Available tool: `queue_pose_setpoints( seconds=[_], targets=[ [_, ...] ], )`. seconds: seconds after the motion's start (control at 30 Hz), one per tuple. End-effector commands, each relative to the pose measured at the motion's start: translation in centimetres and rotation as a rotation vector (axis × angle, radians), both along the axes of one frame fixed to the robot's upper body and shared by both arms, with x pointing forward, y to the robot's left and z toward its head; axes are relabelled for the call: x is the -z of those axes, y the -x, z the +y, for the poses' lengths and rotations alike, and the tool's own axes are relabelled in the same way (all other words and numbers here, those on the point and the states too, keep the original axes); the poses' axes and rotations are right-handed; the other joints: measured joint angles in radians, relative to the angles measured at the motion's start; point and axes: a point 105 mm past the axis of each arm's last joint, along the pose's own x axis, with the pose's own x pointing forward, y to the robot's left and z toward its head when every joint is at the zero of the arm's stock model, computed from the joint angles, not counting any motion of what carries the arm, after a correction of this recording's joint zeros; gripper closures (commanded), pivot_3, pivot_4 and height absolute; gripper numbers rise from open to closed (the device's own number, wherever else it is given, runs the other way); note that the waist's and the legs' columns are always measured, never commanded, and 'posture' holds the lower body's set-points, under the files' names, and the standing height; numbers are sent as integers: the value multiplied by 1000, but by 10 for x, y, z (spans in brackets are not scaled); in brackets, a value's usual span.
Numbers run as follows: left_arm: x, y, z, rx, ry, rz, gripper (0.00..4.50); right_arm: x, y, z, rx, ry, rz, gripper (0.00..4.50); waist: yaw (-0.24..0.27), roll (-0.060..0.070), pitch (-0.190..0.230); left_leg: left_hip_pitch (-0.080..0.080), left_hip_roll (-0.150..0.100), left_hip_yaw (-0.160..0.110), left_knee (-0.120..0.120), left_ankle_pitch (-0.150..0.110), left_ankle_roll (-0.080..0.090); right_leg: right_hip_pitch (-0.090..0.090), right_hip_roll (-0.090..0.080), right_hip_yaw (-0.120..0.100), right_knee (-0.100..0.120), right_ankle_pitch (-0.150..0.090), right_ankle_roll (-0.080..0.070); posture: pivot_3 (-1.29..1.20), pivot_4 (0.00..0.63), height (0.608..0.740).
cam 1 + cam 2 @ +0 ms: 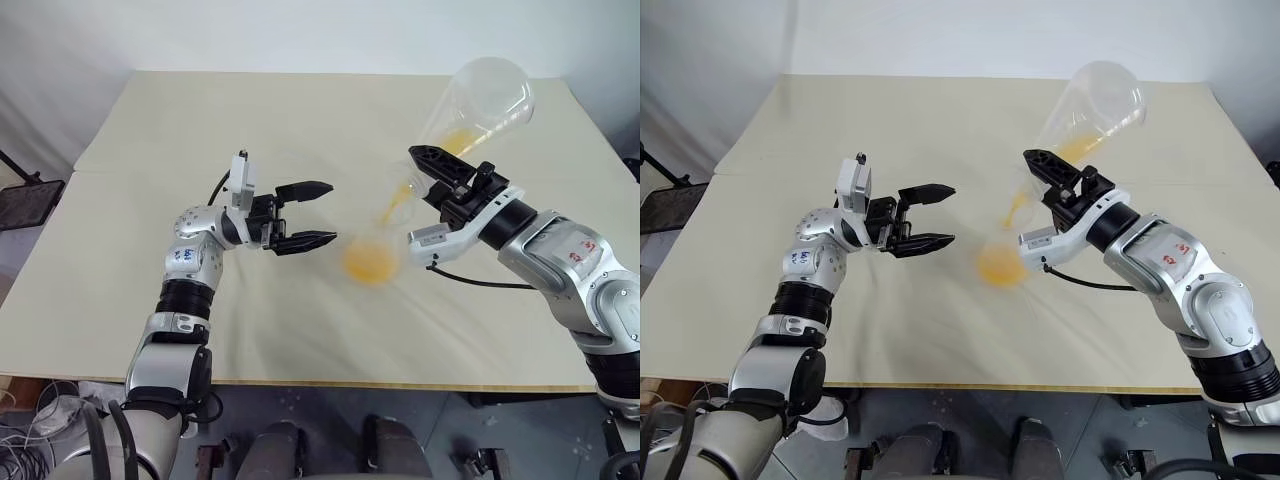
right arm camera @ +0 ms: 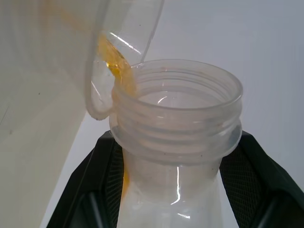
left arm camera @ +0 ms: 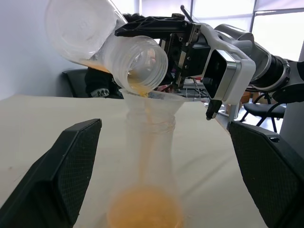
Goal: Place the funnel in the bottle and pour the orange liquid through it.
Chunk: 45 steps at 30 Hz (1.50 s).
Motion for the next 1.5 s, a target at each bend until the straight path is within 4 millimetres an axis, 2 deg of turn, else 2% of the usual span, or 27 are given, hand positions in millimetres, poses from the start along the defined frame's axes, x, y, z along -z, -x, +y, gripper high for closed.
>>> queue_pose_setpoints(
  seconds=[0.03, 1.33, 1.43, 1.5],
  targets=[
    [-7, 2, -2, 11, 19, -28, 0, -17, 6, -1, -12, 9, -69, 2072, 0, 0, 0, 0, 0, 0, 0, 0, 0, 0, 0, 0, 0, 0, 0, 0, 150, 740],
    [-7, -1, -3, 8, 15, -34, 0, -23, 7, -3, -31, 65, -122, 2072, 0, 0, 0, 0, 0, 0, 0, 0, 0, 0, 0, 0, 0, 0, 0, 0, 150, 740],
    [-7, -1, -3, 7, 10, -36, 0, -24, 8, -2, -46, 2, -95, 2072, 0, 0, 0, 0, 0, 0, 0, 0, 0, 0, 0, 0, 0, 0, 0, 0, 150, 740],
    [-7, -1, -2, 5, 7, -37, 0, -23, 9, -2, -62, -105, -42, 2072, 0, 0, 0, 0, 0, 0, 0, 0, 0, 0, 0, 0, 0, 0, 0, 0, 150, 740]
  ],
)
